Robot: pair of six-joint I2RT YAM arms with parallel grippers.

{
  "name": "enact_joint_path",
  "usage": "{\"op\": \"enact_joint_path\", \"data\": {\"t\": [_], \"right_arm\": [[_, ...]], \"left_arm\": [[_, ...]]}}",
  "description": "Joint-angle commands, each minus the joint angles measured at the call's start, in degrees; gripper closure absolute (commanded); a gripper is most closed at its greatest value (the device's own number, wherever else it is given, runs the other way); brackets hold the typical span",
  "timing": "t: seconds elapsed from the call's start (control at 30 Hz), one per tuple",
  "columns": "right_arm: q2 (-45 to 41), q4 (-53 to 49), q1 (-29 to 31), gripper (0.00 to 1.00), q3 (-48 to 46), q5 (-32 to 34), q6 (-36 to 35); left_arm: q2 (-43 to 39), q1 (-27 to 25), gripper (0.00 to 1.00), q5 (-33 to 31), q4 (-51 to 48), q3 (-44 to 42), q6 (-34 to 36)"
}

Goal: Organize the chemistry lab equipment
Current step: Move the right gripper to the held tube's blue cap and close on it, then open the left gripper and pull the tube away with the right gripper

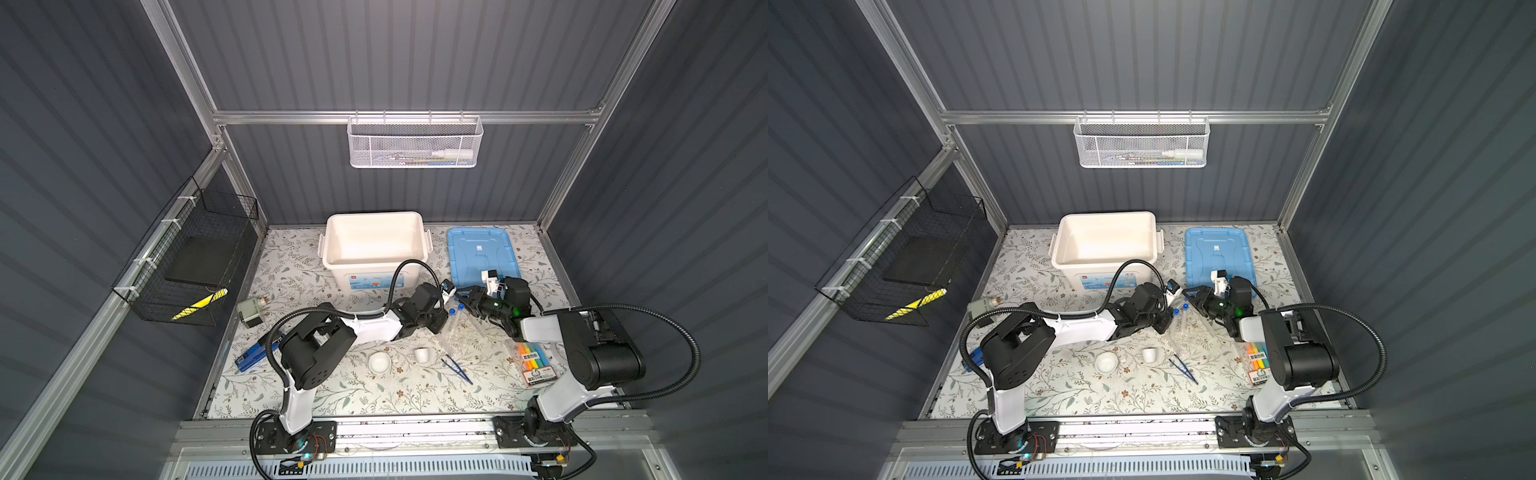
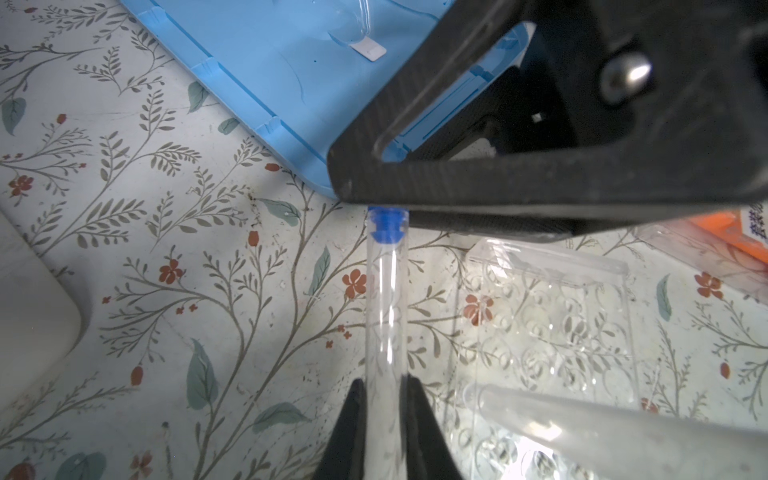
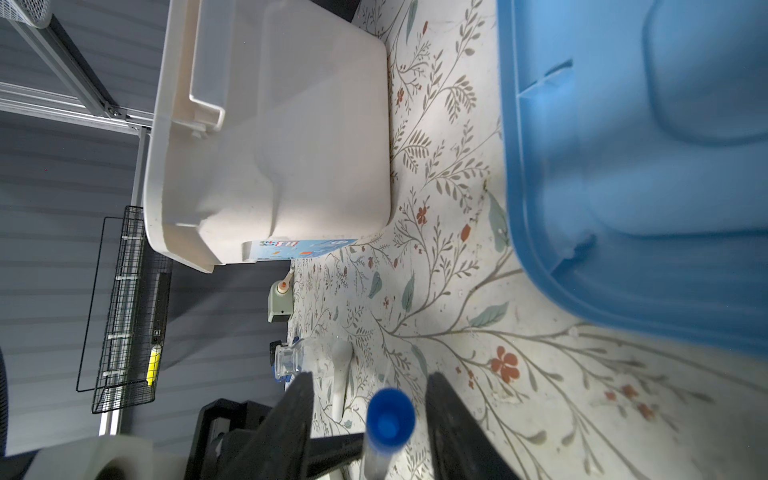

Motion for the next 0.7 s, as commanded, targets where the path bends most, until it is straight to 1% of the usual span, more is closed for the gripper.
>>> {"op": "enact_joint_path", "data": {"t": [0.0,0.13,0.37,0.5,0.67], "right_arm": [[0.38,0.76,0.48,0.55,1.19,-0.83,-0.01],[0.16,0.77,0.66,0.62,1.28,-0.43,-0.01],[-0.41,0.37,1.01,0.71,1.27,0.05,-0.58],[-0.77,-0.08,1.18,0.72,1.28,0.05,-1.18],[-2.13,-1.73,1.41,0.78,1.11,1.33,-2.88]], "left_arm": [[-1.54,-0.47,0.9,0.59,1.04,-1.02,0.95],[-1.82,-0.42,0.9,0.58,1.4,-1.7,0.85],[-2.31,-0.41,0.9,0.67,1.84,-2.36,0.8],[-2.39,-0.46,0.89,0.85,2.03,-2.64,0.84],[-2.11,-0.41,0.84,1.02,0.93,-2.06,0.4]]}}
